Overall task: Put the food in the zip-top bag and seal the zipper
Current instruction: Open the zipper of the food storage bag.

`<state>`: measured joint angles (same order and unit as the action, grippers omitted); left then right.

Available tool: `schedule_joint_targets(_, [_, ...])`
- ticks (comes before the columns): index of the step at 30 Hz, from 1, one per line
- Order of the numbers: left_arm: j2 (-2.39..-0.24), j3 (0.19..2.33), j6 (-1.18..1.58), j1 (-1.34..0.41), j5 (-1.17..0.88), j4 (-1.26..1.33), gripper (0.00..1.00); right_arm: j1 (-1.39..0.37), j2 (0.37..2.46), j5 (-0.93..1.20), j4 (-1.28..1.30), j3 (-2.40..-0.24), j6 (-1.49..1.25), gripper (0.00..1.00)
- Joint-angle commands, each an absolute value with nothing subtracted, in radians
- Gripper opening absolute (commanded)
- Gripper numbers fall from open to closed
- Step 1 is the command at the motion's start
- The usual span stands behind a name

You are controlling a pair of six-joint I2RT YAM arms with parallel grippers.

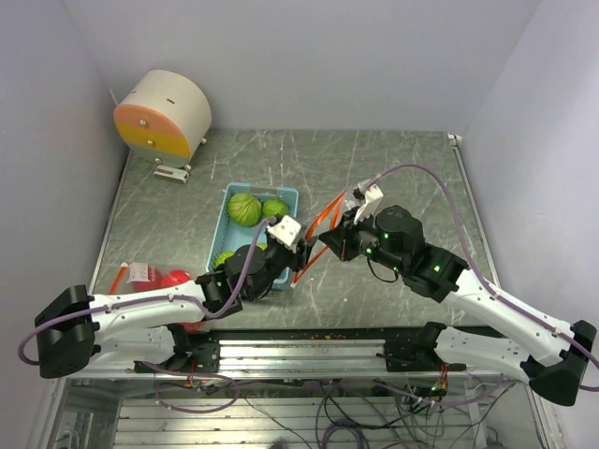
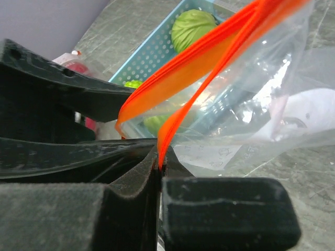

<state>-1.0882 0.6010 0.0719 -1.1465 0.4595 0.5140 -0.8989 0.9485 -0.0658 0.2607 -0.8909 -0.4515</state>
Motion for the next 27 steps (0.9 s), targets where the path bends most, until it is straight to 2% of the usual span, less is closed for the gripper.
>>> schedule_joint_targets(1, [-1.133, 0.617, 0.087, -1.138, 0.443, 0.581, 0.52, -0.908, 0.918, -0.027, 0.257, -0.902, -0.429, 0.00])
schedule_joint_targets(5, [-1.174, 0.637, 0.081, -1.135, 0.429, 0.568, 0.45, -0.910, 0.912, 0.012, 0.249, -0.901, -0.422, 0.00])
schedule_joint_targets(7, [-1.182, 0.647, 0.072, -1.134, 0.422, 0.550, 0.32, -0.910, 0.902, 0.013, 0.249, -0.899, -0.422, 0.00])
schedule_joint_targets(9, [-1.173, 0.657, 0.066, -1.134, 0.442, 0.516, 0.10, -0.911, 0.894, -0.004, 0.263, -0.899, -0.418, 0.00])
schedule_joint_targets(10, [-1.162, 0.661, 0.067, -1.134, 0.479, 0.492, 0.07, -0.911, 0.888, -0.015, 0.272, -0.899, -0.416, 0.00])
schedule_joint_targets(14, [-1.055, 0.675, 0.059, -1.134, 0.682, 0.373, 0.07, -0.910, 0.877, -0.080, 0.320, -0.906, -0.414, 0.00])
schedule_joint_targets(22, [-0.825, 0.722, 0.010, -1.134, 1.002, 0.127, 0.07, -0.910, 0.907, -0.472, 0.478, -0.915, -0.479, 0.00])
schedule_joint_targets(27, [-0.740, 0.716, 0.009, -1.134, 1.035, 0.055, 0.07, -0.911, 0.977, -0.388, 0.395, -0.933, -0.450, 0.00])
